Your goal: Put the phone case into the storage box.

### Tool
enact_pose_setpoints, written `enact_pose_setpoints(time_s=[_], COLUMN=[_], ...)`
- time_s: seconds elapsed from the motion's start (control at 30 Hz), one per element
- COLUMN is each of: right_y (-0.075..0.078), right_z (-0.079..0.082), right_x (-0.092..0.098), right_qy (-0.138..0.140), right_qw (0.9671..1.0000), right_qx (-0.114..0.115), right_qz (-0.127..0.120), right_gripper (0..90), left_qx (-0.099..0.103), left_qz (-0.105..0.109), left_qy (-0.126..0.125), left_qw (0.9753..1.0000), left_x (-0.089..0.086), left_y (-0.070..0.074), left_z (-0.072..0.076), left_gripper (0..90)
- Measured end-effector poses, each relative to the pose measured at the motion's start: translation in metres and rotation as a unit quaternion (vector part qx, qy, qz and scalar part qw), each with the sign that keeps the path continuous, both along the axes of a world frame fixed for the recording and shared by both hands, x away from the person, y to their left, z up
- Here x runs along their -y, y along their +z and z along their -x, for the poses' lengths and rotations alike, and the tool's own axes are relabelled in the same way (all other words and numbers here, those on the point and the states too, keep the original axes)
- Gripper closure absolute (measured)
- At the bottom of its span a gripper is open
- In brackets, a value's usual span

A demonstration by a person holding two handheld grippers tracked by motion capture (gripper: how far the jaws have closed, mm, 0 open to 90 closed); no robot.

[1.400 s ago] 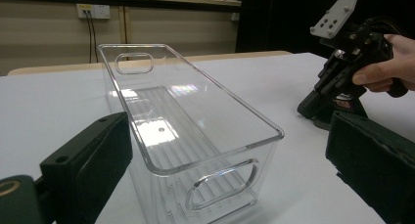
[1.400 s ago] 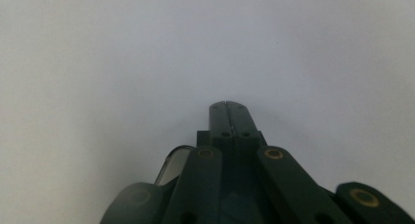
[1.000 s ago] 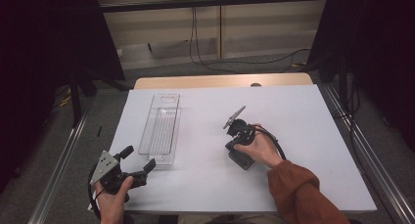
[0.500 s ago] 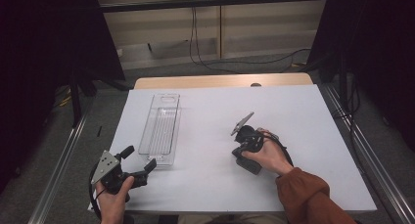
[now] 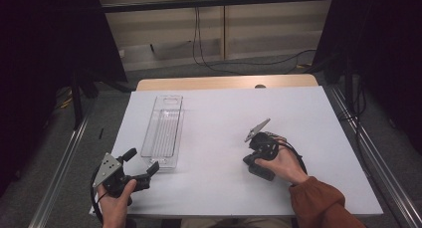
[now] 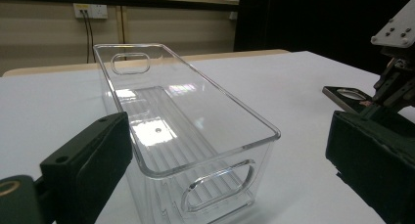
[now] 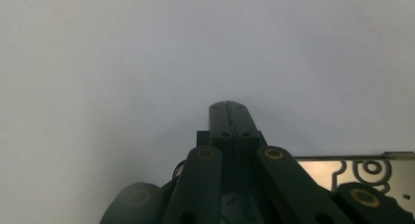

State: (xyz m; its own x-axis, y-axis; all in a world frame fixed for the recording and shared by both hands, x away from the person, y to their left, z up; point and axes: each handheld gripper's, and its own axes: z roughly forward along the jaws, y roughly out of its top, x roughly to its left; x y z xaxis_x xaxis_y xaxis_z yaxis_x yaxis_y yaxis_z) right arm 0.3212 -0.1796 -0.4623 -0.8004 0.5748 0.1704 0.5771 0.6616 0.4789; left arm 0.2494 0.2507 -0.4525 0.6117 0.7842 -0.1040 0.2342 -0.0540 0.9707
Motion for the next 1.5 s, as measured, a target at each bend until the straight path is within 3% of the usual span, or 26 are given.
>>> enact_pose_setpoints(time_s=[0.4, 1.03, 1.3, 1.5], right_y=[0.001, 0.002, 0.003, 0.003], right_z=[0.014, 0.039, 0.059, 0.063], right_x=[0.021, 0.066, 0.081, 0.093], right_qy=[-0.006, -0.052, -0.066, -0.079], right_qw=[1.0, 0.9986, 0.9978, 0.9969], right_qx=[-0.001, 0.001, -0.003, -0.004], right_qz=[0.003, 0.007, 0.004, 0.002], right_gripper=[90.0, 90.0, 90.0, 90.0], left_qx=[0.0, -0.004, -0.003, -0.001], left_qz=[0.0, -0.001, -0.001, -0.004], left_qy=[0.003, 0.002, 0.001, 0.002], left_qw=[1.0, 1.0, 1.0, 1.0], left_x=[0.0, 0.002, 0.002, 0.002], left_y=[0.0, 0.0, 0.0, 0.0], left_z=[0.0, 0.0, 0.0, -0.001], left_gripper=[3.4, 3.4, 3.4, 3.4])
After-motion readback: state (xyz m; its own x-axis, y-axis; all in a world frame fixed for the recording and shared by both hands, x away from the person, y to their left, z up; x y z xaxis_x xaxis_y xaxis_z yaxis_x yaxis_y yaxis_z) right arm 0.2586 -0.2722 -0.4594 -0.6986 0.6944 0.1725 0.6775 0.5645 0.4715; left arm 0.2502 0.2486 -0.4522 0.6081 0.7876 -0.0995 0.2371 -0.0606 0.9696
